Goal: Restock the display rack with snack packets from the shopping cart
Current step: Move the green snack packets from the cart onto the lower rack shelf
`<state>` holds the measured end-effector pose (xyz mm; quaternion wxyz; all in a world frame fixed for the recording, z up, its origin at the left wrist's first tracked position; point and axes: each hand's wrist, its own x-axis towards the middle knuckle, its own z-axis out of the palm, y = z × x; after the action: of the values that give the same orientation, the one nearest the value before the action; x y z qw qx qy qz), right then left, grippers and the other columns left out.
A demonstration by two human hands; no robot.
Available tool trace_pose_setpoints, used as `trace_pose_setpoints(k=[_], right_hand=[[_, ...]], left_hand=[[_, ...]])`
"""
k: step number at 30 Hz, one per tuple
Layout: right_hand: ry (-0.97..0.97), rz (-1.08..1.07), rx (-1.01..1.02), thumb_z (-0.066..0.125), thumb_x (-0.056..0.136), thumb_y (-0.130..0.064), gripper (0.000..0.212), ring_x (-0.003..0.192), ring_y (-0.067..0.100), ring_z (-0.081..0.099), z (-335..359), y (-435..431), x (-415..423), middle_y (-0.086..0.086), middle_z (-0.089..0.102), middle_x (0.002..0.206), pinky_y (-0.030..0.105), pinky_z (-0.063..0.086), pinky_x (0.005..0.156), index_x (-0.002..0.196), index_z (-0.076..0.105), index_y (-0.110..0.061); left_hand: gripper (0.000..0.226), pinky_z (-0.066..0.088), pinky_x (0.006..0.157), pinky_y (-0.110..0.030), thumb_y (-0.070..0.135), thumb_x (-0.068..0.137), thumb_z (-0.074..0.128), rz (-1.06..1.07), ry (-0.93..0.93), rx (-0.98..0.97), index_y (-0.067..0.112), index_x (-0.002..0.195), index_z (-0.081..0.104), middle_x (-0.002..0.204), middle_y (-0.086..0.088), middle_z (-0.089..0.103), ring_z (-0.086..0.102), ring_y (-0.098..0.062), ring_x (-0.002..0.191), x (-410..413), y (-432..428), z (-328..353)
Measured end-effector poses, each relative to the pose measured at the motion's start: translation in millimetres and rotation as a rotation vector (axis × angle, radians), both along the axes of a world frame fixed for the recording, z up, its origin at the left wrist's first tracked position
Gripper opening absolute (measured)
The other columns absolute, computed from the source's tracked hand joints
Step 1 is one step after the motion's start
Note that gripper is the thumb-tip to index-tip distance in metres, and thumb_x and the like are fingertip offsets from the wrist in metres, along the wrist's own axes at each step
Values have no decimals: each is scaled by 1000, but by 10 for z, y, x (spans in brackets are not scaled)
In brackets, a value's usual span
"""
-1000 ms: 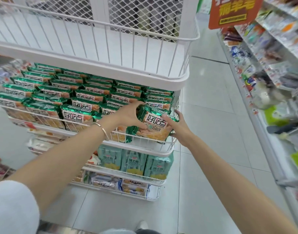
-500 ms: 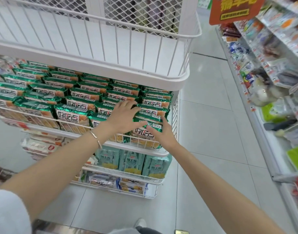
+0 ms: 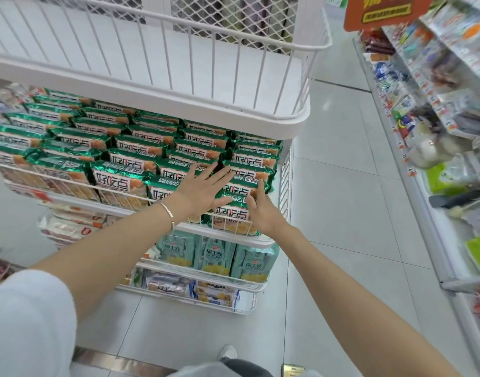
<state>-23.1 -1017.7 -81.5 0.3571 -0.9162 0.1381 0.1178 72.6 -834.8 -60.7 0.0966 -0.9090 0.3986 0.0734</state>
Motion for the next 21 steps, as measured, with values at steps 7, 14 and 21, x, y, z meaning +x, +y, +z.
trace_pose_setpoints(k=[7,14,21], right_hand=[[-226,256,-551,5,96,-60,75,153,29,-7,161,19,-148,11,-1,166,48,-1,125,158,15,-21],[-95,315,-589,7,101,-61,64,152,22,-16,93,17,94,3,-11,167,46,-8,123,159,0,-34],[-2,332,-597,11,102,-61,64,153,23,-12,189,100,-16,2,-8,167,53,-10,122,159,-1,-35]], left_hand=[[87,-4,121,-61,76,83,-4,47,76,-146,33,159,-10,166,9,-14,-9,-17,154,-97,37,12],[78,-2,122,-58,72,95,9,184,71,-71,32,159,-8,167,9,-10,-8,-15,155,-20,-106,12],[80,-3,125,-51,70,97,14,115,74,-181,25,160,-5,168,2,-8,-9,-17,155,-297,182,67]])
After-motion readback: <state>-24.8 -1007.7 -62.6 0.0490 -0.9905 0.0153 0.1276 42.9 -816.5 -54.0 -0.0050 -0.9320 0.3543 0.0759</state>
